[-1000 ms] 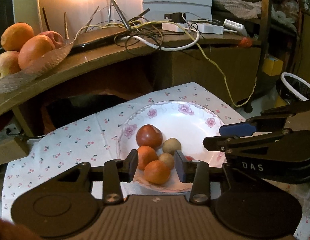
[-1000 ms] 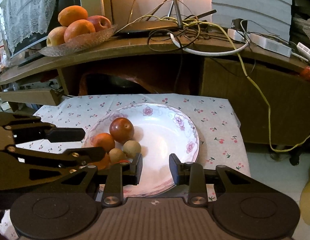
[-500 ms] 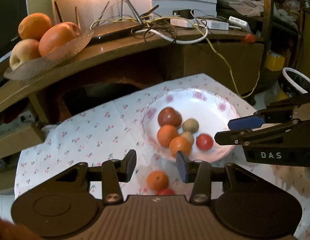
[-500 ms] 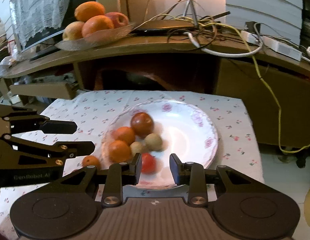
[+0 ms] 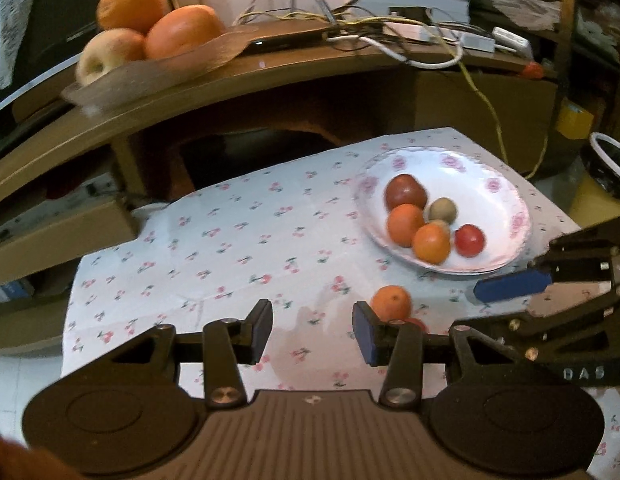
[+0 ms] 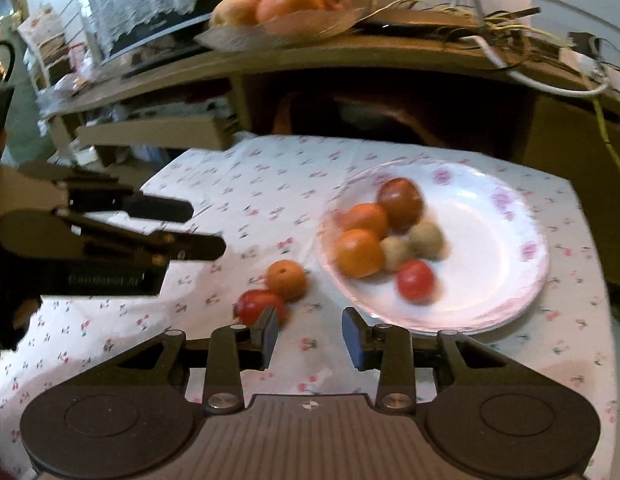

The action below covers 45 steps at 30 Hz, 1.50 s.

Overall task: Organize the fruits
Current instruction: 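Move both open tools back toward the remaining orange and tomato on the cloth, then grasp the red tomato with the right tool while the left tool grasps the orange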

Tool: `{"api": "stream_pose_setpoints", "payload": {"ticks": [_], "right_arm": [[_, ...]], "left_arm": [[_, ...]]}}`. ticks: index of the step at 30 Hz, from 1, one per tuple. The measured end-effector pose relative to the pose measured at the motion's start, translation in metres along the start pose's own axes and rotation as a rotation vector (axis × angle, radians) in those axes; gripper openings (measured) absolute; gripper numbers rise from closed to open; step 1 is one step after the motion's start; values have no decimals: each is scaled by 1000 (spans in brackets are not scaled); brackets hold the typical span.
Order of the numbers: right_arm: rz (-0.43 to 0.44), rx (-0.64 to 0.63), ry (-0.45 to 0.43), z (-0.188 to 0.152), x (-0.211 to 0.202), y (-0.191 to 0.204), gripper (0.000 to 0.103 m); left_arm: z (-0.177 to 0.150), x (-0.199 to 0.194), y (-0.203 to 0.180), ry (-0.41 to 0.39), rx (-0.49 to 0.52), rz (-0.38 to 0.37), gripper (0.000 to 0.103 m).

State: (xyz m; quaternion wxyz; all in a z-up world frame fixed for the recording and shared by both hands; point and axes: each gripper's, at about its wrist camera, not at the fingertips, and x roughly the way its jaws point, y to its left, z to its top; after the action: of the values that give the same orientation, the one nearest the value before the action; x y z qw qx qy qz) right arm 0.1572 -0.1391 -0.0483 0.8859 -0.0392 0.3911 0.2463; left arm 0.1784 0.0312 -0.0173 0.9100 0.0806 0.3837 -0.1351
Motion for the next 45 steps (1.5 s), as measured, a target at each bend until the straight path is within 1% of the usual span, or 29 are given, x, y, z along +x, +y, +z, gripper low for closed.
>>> {"api": "stream_pose_setpoints", "payload": {"ticks": [4,10,11,15,18,19,25,31,37,40,43,45], "right_arm": [[35,6,14,4,12,9,40],[49,11,39,7,28,18,40],[50,10,45,8,31,20,42],[38,7,57,10,37,23,42],[32,8,73,9,41,23,40],[27,1,73,10,41,24,38],[22,-9,80,6,31,22,36],[-15,31,80,-1,9,2,36],[-70,79,106,-14,1,-24,36],[-71,86,105,-17,-4,-32,36],[-77,90,103,-20,-8,-37,37],[-83,93,103,-20,-9,-39,37]], "left_arm": [[-2,-3,10,-6,-16,4,50],[-6,-7,24,-9,-41,15,50],[-7,-7,25,-8,-44,16,50],[-7,-8,28,-8,-54,12,50],[-6,-8,27,-12,-52,2,50],[-6,-8,26,-11,-50,-2,50],[-6,2,12,9,-27,-34,50],[-3,18,-11,31,6,-82,50],[2,40,-36,55,38,-86,50],[4,50,-44,61,39,-103,51],[3,58,-51,73,55,-87,51],[3,60,-51,64,43,-88,52]]}}
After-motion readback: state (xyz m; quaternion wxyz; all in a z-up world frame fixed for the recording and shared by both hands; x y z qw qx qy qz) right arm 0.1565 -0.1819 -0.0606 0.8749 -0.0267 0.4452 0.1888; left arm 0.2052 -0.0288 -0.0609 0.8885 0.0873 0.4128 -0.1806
